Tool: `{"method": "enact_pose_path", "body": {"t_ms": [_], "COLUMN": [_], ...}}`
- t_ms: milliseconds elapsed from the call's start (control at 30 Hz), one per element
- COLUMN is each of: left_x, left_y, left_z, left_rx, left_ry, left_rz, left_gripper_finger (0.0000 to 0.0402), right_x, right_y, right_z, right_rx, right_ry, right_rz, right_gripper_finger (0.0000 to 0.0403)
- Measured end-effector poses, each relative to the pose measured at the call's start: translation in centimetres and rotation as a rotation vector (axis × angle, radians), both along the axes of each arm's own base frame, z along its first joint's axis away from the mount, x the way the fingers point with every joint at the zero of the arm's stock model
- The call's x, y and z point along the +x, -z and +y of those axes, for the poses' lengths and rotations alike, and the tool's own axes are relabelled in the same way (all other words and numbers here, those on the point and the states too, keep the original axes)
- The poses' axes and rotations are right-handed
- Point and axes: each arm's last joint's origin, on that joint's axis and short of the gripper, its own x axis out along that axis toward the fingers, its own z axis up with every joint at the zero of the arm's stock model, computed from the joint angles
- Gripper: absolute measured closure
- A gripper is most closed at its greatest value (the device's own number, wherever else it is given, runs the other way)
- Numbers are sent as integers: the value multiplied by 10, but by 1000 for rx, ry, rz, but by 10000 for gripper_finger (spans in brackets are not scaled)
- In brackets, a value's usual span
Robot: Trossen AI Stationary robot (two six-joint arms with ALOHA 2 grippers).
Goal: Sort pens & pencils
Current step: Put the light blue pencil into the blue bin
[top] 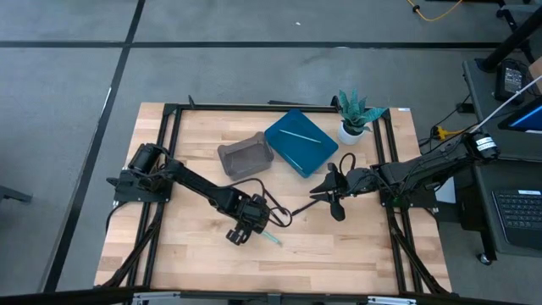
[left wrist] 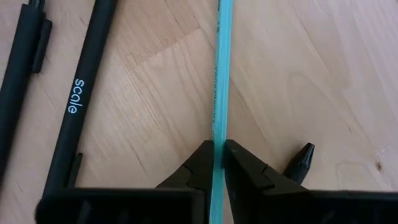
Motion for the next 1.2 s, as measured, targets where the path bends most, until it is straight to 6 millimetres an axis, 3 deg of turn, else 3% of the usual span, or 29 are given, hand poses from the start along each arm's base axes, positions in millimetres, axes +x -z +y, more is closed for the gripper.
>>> {"method": "enact_pose_path", "body": {"t_ms": [200,600,933,1200], "left_x": [3,16,22,30], "left_y": [-6,-49,-70,-85], "left_z": [-1,-1,23,54], "left_rx": [4,34,66,84], "left_ry": [-1,-6,-75,-119], "left_rz": [6,58,106,116], "left_gripper_finger": [386,385,379,387], "right_x": [0,0,-2,-3], "right_y": [0,0,5,6], "right_z": [0,0,-1,-1], "right_rx": [0,0,-9,-15], "right_ry": [0,0,2,0], "right_rz": [0,0,54,66], "right_gripper_finger": [322,322,322,322]}}
